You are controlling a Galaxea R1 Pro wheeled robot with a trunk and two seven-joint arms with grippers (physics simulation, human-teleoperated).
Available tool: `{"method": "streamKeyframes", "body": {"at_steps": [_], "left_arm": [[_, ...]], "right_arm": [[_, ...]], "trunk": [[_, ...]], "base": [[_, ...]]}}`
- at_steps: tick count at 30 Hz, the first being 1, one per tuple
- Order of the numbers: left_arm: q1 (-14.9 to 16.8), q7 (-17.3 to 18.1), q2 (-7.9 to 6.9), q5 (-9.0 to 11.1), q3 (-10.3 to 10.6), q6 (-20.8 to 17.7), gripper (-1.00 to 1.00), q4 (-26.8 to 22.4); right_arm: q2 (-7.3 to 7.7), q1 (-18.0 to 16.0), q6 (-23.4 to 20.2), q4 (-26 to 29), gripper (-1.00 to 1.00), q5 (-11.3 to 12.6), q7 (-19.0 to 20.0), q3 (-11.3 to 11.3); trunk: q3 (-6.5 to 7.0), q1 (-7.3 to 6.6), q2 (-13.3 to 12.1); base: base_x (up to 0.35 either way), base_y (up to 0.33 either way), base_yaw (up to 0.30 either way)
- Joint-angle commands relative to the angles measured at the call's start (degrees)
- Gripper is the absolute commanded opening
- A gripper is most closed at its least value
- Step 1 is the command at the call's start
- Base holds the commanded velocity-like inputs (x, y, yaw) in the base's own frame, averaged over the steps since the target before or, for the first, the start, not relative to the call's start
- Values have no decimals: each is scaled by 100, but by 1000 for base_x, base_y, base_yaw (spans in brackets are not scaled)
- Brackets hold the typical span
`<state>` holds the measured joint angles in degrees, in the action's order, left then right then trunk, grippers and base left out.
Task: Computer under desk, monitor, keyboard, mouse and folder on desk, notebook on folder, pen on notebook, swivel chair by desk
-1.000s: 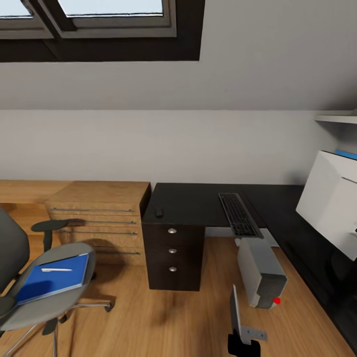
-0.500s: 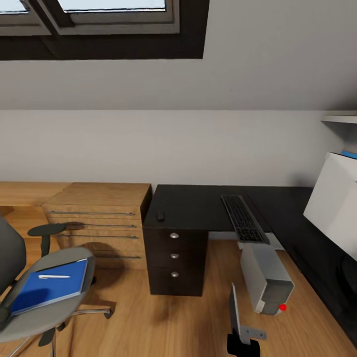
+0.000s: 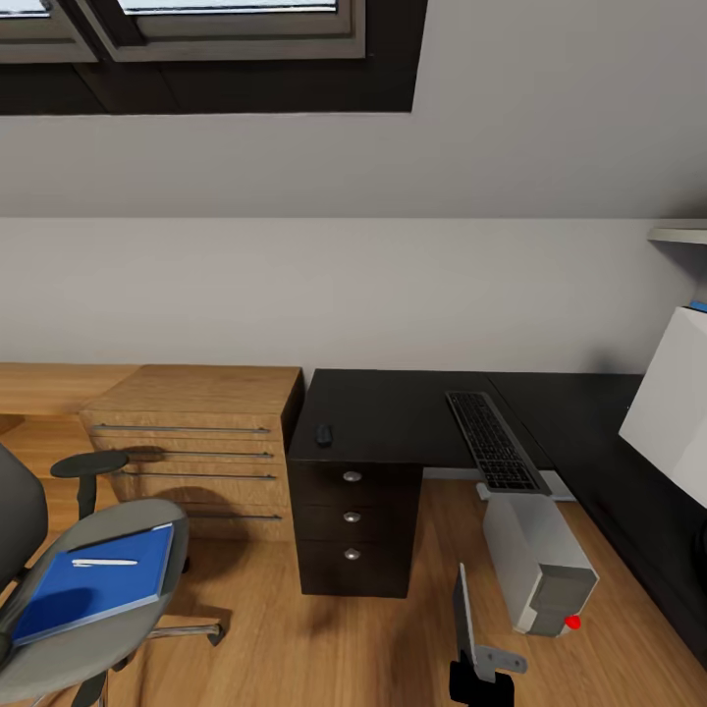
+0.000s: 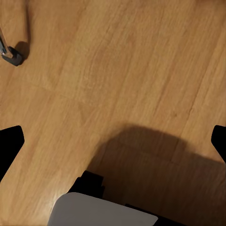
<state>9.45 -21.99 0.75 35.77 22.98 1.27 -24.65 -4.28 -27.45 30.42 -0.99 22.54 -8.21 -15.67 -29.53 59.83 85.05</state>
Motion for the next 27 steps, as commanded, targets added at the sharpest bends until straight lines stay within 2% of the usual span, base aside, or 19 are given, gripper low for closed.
{"method": "streamKeyframes", "body": {"at_steps": [1,21,24,26,27], "left_arm": [[5,-42,-5,52,48,13,100,-5],[5,-56,-10,50,41,27,100,-5],[5,-58,-12,53,40,29,100,-5],[5,-59,-13,58,38,30,100,-5],[5,-59,-14,60,36,30,100,-5]], "right_arm": [[-3,-6,17,-12,-100,23,-32,-50],[-13,-6,17,16,-100,20,-32,-74],[-51,-6,20,129,-100,19,-32,-87],[-160,-6,18,431,-100,9,-32,-91],[-264,-6,18,672,-100,-3,-32,-92]], "trunk": [[-6,0,3],[-6,0,3],[-6,0,3],[-6,0,3],[-6,0,3]], "base": [[3,2,0],[0,0,0],[0,0,0],[0,0,0],[0,0,0]]}}
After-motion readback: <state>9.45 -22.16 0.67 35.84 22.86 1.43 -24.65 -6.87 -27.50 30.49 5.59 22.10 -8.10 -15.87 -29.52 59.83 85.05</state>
